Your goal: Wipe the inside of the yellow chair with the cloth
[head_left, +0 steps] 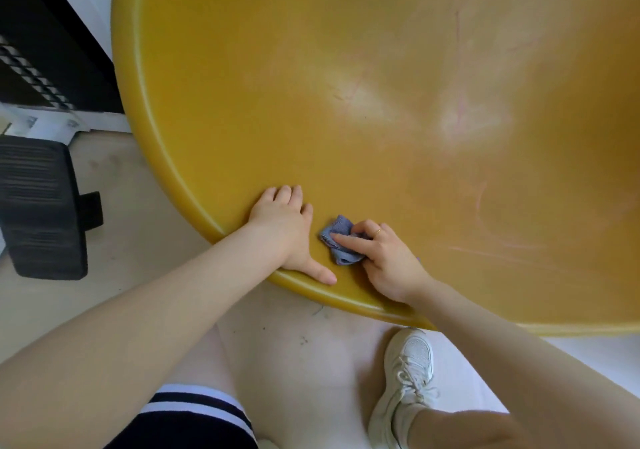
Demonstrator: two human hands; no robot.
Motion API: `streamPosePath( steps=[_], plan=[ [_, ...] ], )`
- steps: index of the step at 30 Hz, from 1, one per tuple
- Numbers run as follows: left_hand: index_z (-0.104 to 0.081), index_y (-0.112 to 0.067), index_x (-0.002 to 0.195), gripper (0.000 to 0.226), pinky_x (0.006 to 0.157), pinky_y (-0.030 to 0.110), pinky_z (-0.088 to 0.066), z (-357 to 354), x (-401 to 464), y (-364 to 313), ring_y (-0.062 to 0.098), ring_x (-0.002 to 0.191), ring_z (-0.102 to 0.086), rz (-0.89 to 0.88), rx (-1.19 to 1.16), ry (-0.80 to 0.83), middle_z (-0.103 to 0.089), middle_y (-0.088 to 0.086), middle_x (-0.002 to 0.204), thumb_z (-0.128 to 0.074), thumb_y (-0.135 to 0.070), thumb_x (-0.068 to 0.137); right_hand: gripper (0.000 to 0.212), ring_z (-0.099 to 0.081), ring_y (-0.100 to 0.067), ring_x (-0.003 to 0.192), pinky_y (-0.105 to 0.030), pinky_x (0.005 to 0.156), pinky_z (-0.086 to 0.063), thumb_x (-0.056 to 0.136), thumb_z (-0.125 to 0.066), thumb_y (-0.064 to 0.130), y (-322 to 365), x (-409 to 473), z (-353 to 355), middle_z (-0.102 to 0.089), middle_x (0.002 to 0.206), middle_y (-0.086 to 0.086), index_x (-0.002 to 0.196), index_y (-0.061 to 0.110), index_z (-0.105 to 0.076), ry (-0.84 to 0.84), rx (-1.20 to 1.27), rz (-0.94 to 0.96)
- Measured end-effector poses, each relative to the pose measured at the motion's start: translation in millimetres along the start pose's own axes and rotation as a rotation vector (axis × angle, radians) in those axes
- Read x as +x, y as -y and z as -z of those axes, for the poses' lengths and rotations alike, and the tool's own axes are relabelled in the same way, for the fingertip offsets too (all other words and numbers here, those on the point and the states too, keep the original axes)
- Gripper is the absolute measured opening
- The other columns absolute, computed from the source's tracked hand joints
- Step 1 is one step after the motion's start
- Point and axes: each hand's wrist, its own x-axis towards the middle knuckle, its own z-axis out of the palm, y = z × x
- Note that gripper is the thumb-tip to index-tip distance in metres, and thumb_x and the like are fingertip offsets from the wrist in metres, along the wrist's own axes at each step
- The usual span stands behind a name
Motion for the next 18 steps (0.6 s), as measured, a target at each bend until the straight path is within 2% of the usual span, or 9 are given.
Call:
streamPosePath(
  steps=[2, 3, 5, 8, 11, 14, 18],
  plan=[
    [-0.005, -0.015, 0.151, 0.125, 0.116, 0.041, -0.004, 0, 1, -1, 0.032, 0.144, 0.000, -0.005, 0.003, -0.006, 0.006, 0.015, 0.157, -0.040, -0.091, 0.058, 0.057, -0.048, -0.035, 0.075, -0.035, 0.074, -0.042, 0.078, -0.023, 0.014, -24, 8, 2, -0.059, 0.104, -0.018, 0.117, 0.020, -0.064, -0.058, -0.083, -0.037],
    [-0.006, -0.016, 0.151, 0.123, 0.116, 0.041, -0.005, -1, 1, -1, 0.031, 0.144, 0.000, -0.008, 0.005, -0.007, 0.006, 0.015, 0.157, -0.040, -0.091, 0.059, 0.057, -0.049, -0.037, 0.079, -0.040, 0.075, -0.044, 0.079, -0.022, 0.019, -37, 14, 4, -0.059, 0.108, -0.018, 0.118, 0.023, -0.063, -0.111, -0.144, -0.115],
    [-0.004, -0.019, 0.151, 0.121, 0.116, 0.041, -0.005, -2, 1, -1, 0.032, 0.144, 0.000, -0.008, 0.012, -0.001, 0.007, 0.015, 0.157, -0.038, -0.091, 0.059, 0.057, -0.044, -0.038, 0.098, -0.041, 0.086, -0.039, 0.082, -0.022, 0.020, -61, 24, 10, -0.051, 0.123, -0.015, 0.128, 0.029, -0.053, -0.185, -0.259, -0.334],
    [-0.003, -0.022, 0.151, 0.121, 0.117, 0.042, -0.005, -3, 2, 0, 0.032, 0.144, 0.001, -0.010, 0.023, 0.007, 0.009, 0.014, 0.157, -0.036, -0.092, 0.058, 0.053, -0.031, -0.033, 0.113, -0.036, 0.097, -0.029, 0.091, -0.028, 0.006, -70, 35, 19, -0.037, 0.135, -0.010, 0.139, 0.029, -0.037, -0.125, -0.240, -0.530],
    [-0.004, -0.023, 0.151, 0.120, 0.117, 0.043, -0.006, -3, 3, 0, 0.034, 0.144, 0.000, -0.022, 0.031, -0.001, 0.007, 0.016, 0.157, -0.035, -0.093, 0.058, 0.054, -0.032, -0.031, 0.110, -0.029, 0.096, -0.024, 0.089, -0.032, 0.001, -40, 31, 16, -0.038, 0.133, -0.009, 0.137, 0.025, -0.042, -0.084, -0.099, -0.472],
    [-0.007, -0.024, 0.151, 0.122, 0.116, 0.044, -0.009, -1, 3, 0, 0.036, 0.143, -0.003, -0.034, 0.042, -0.011, 0.004, 0.018, 0.156, -0.037, -0.093, 0.055, 0.057, -0.039, -0.033, 0.101, -0.026, 0.089, -0.024, 0.078, -0.031, 0.010, 11, 9, -3, -0.047, 0.125, -0.012, 0.130, 0.022, -0.052, -0.078, 0.043, -0.292],
    [-0.010, -0.024, 0.151, 0.123, 0.114, 0.046, -0.011, 0, 3, -1, 0.039, 0.141, -0.005, -0.050, 0.047, -0.003, 0.002, 0.021, 0.155, -0.040, -0.093, 0.053, 0.064, -0.046, -0.037, 0.087, -0.036, 0.085, -0.037, 0.072, -0.021, 0.019, 50, -15, -17, -0.055, 0.114, -0.023, 0.123, 0.013, -0.059, -0.136, 0.081, -0.167]
  ],
)
